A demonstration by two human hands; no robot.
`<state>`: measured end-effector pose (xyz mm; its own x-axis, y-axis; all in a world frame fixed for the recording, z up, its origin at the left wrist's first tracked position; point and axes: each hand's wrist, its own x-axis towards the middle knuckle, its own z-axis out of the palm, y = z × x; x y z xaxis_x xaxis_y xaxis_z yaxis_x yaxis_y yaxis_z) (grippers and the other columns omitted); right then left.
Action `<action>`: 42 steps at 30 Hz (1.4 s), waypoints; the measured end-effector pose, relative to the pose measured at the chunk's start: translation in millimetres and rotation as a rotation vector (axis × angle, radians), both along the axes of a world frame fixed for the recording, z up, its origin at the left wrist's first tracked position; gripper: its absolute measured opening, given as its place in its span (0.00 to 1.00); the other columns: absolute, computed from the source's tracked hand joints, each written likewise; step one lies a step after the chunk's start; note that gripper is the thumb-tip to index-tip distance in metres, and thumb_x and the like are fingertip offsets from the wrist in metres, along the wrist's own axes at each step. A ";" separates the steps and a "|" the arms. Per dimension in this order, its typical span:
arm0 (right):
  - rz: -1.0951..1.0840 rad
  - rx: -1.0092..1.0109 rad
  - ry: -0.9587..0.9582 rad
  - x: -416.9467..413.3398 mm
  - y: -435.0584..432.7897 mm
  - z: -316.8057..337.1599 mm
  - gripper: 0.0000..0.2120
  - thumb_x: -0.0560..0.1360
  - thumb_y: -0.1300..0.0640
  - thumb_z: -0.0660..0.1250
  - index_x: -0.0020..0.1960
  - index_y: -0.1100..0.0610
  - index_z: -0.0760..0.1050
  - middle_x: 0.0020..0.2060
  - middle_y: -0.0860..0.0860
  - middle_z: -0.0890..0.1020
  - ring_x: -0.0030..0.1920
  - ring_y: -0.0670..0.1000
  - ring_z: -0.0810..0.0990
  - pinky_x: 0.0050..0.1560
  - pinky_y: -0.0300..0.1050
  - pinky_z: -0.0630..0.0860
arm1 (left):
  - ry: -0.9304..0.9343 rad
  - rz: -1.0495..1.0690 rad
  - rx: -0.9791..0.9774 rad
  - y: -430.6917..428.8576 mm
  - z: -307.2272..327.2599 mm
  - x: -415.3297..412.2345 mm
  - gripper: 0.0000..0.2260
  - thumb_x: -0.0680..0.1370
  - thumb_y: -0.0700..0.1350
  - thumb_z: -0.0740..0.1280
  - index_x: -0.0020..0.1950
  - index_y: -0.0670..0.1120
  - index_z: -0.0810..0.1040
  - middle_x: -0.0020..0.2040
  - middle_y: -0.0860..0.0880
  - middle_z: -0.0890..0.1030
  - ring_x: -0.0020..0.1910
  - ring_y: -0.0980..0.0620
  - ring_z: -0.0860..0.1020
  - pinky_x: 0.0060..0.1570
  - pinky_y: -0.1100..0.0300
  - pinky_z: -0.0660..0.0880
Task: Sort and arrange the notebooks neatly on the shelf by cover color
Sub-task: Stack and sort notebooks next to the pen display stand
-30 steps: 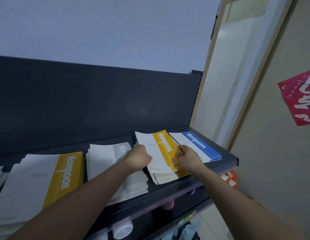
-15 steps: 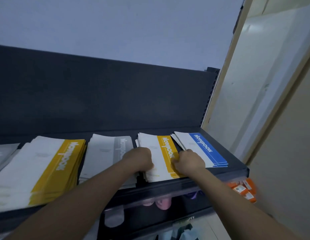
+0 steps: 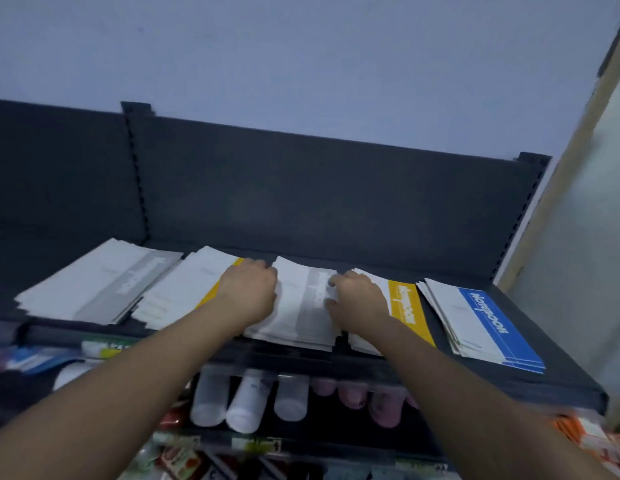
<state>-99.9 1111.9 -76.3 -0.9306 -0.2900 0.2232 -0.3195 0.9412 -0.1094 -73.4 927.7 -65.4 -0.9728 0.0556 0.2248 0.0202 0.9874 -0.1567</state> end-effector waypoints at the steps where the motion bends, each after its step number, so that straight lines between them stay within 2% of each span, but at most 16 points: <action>1: 0.043 0.004 -0.005 0.4 -16.2 1.6 0.18 0.77 0.51 0.61 0.64 0.57 0.72 0.60 0.55 0.75 0.62 0.58 0.72 0.58 0.49 0.71 | 0.003 0.036 -0.018 -14.1 0.6 6.0 0.14 0.79 0.48 0.60 0.63 0.44 0.72 0.61 0.46 0.74 0.63 0.45 0.71 0.53 0.54 0.70; 7: 0.297 0.044 -0.022 10.4 -117.8 8.8 0.19 0.78 0.49 0.61 0.66 0.56 0.70 0.62 0.55 0.73 0.64 0.58 0.69 0.62 0.52 0.69 | -0.005 0.232 -0.105 -99.2 7.2 48.6 0.15 0.80 0.49 0.61 0.65 0.44 0.70 0.62 0.46 0.74 0.63 0.46 0.72 0.55 0.54 0.70; 13: 0.481 0.088 -0.005 29.1 -221.2 11.4 0.21 0.78 0.47 0.61 0.67 0.55 0.69 0.62 0.55 0.73 0.64 0.58 0.69 0.63 0.52 0.68 | -0.039 0.401 -0.066 -188.6 7.5 89.2 0.14 0.80 0.49 0.61 0.62 0.44 0.71 0.61 0.46 0.75 0.61 0.45 0.73 0.47 0.54 0.67; 17: 0.557 0.098 -0.027 42.0 -289.3 13.0 0.21 0.78 0.48 0.61 0.67 0.56 0.70 0.63 0.55 0.73 0.65 0.58 0.69 0.64 0.51 0.68 | -0.027 0.470 -0.012 -248.9 9.7 112.4 0.15 0.79 0.51 0.62 0.62 0.45 0.71 0.62 0.46 0.75 0.62 0.44 0.72 0.53 0.53 0.71; 32: 0.655 0.083 -0.034 71.1 -513.4 14.8 0.21 0.78 0.47 0.62 0.67 0.55 0.70 0.63 0.54 0.73 0.64 0.57 0.69 0.63 0.50 0.67 | 0.039 0.565 0.003 -462.0 16.8 160.2 0.14 0.79 0.52 0.62 0.60 0.45 0.72 0.60 0.47 0.77 0.61 0.46 0.74 0.54 0.53 0.72; 42: 0.708 0.103 -0.021 52.8 -634.5 14.0 0.21 0.78 0.47 0.62 0.68 0.55 0.69 0.63 0.54 0.73 0.65 0.56 0.69 0.63 0.51 0.67 | 0.026 0.646 0.011 -570.6 15.5 156.6 0.13 0.79 0.49 0.61 0.60 0.44 0.72 0.59 0.46 0.76 0.60 0.45 0.74 0.52 0.51 0.73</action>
